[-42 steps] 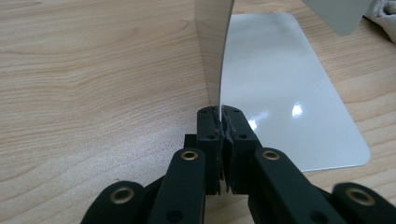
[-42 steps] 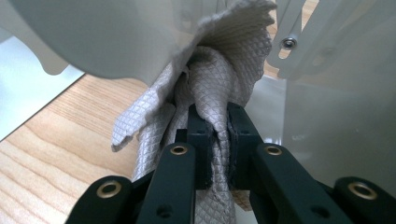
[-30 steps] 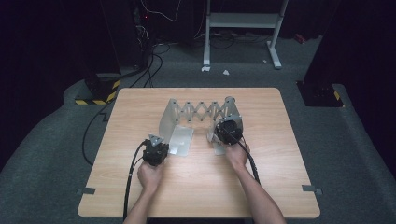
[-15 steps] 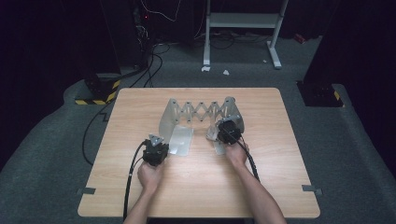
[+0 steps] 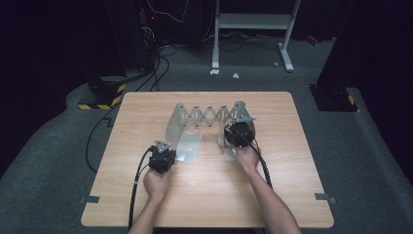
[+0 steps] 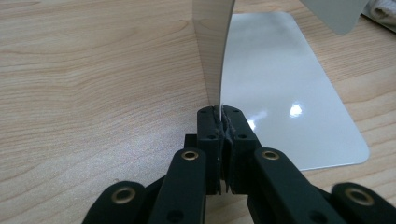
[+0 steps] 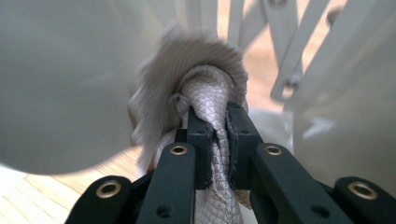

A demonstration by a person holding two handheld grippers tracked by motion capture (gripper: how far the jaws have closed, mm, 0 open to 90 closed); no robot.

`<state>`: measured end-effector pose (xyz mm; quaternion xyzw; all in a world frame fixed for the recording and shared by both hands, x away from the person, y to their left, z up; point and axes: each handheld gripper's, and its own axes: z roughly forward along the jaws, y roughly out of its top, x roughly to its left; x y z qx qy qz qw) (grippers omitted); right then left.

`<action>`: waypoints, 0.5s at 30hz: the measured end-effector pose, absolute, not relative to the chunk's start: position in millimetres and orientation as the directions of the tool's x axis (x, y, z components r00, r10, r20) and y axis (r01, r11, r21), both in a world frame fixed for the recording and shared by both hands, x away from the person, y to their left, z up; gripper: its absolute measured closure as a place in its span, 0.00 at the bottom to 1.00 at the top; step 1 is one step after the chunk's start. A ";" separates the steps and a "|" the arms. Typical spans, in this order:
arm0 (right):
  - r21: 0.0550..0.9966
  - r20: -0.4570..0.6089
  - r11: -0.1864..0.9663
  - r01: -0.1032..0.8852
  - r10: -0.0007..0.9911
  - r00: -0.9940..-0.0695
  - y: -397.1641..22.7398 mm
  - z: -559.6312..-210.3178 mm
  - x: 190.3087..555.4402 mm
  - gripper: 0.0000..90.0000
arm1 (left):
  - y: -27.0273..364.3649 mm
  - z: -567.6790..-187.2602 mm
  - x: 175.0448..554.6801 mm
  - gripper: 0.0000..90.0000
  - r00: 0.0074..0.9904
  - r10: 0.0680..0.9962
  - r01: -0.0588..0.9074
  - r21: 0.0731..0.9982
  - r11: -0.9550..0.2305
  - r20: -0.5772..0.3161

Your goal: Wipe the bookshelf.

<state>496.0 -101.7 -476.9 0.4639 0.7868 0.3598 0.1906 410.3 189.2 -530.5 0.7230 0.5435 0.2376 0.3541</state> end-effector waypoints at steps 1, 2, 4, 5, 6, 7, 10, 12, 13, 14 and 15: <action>0.751 0.029 0.311 0.583 0.866 -0.500 -100.9 -471.5 495.2 0.92 | 189.3 -530.5 410.3 0.96 0.297 0.954 0.618 0.770 -0.158 -0.042; 0.768 0.023 0.307 0.563 0.864 -0.503 -101.0 -467.1 494.1 0.92 | 189.4 -530.5 410.3 0.96 0.297 0.954 0.618 0.770 -0.158 -0.043; 0.774 0.025 0.303 0.556 0.863 -0.505 -101.4 -458.9 493.5 0.92 | 189.3 -530.5 410.3 0.96 0.297 0.954 0.618 0.770 -0.158 -0.043; 0.779 0.024 0.300 0.551 0.863 -0.504 -102.0 -455.0 493.3 0.92 | 189.6 -530.6 410.4 0.96 0.296 0.954 0.619 0.770 -0.155 -0.046; 0.779 0.024 0.300 0.551 0.863 -0.504 -102.0 -455.0 493.3 0.92 | 189.6 -530.6 410.4 0.96 0.296 0.954 0.619 0.770 -0.155 -0.046; 0.796 0.029 0.286 0.533 0.861 -0.507 -103.9 -447.8 492.8 0.92 | 189.5 -530.6 410.4 0.96 0.296 0.954 0.619 0.770 -0.155 -0.046; 0.807 0.033 0.279 0.521 0.859 -0.511 -105.8 -438.9 491.9 0.92 | 189.5 -530.6 410.4 0.96 0.296 0.954 0.619 0.770 -0.155 -0.046; 0.815 0.033 0.275 0.510 0.857 -0.515 -105.9 -432.7 491.5 0.92 | 189.6 -530.6 410.4 0.96 0.296 0.954 0.619 0.770 -0.155 -0.047; 0.819 0.033 0.273 0.504 0.855 -0.517 -106.2 -429.5 491.5 0.92 | 189.5 -530.6 410.4 0.96 0.296 0.954 0.619 0.770 -0.155 -0.046; 0.827 0.039 0.264 0.497 0.855 -0.518 -106.6 -426.6 491.0 0.92 | 189.6 -530.6 410.4 0.96 0.296 0.954 0.619 0.770 -0.155 -0.046; 0.831 0.040 0.260 0.492 0.854 -0.519 -107.4 -424.7 490.9 0.92 | 189.7 -530.6 410.4 0.96 0.297 0.954 0.619 0.770 -0.155 -0.047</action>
